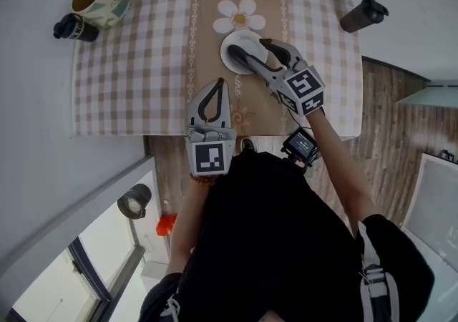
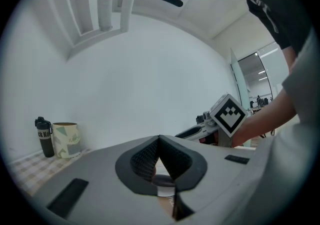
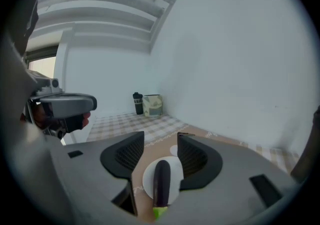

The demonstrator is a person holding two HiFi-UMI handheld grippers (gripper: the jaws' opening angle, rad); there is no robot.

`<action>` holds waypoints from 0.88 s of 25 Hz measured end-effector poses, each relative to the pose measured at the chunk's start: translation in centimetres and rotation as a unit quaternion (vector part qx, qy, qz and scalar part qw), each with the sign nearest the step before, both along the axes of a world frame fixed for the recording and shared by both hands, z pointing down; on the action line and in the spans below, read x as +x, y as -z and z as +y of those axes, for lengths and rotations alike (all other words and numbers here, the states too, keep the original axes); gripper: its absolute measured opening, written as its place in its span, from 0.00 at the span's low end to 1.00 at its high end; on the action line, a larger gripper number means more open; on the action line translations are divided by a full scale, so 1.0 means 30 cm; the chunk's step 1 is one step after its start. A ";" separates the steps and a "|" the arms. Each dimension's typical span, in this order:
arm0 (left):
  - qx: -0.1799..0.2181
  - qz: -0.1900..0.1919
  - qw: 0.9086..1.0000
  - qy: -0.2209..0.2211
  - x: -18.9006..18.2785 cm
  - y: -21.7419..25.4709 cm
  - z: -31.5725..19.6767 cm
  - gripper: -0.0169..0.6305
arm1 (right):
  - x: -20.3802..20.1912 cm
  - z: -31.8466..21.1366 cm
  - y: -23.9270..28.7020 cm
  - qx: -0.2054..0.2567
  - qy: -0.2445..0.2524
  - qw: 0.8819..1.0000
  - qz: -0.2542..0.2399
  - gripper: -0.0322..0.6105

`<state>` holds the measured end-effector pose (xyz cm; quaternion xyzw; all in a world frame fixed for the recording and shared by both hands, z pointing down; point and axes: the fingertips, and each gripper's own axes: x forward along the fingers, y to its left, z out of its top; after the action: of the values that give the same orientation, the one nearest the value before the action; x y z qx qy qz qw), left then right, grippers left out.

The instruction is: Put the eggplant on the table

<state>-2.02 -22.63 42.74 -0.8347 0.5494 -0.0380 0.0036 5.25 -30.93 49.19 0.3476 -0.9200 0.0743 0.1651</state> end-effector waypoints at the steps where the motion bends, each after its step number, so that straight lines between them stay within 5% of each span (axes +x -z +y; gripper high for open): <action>1: 0.002 0.001 1.000 0.000 0.003 0.005 -0.001 0.03 | -0.001 0.008 0.028 0.007 0.002 1.000 -0.005 0.39; 11: 0.029 -0.004 1.000 -0.008 0.063 0.087 -0.011 0.03 | 0.043 0.119 0.300 0.093 -0.001 0.994 -0.049 0.38; 18: 0.056 0.004 0.998 -0.014 0.124 0.164 0.022 0.03 | 0.162 0.210 0.375 0.141 -0.063 0.985 -0.082 0.06; 22: 0.060 0.005 0.998 -0.018 0.141 0.172 0.061 0.03 | 0.228 0.267 0.363 0.153 -0.098 0.980 -0.083 0.06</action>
<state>2.21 -20.81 37.57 -0.8427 0.5358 -0.0008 0.0516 12.09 -22.92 38.31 0.4499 -0.8924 -0.0226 0.0252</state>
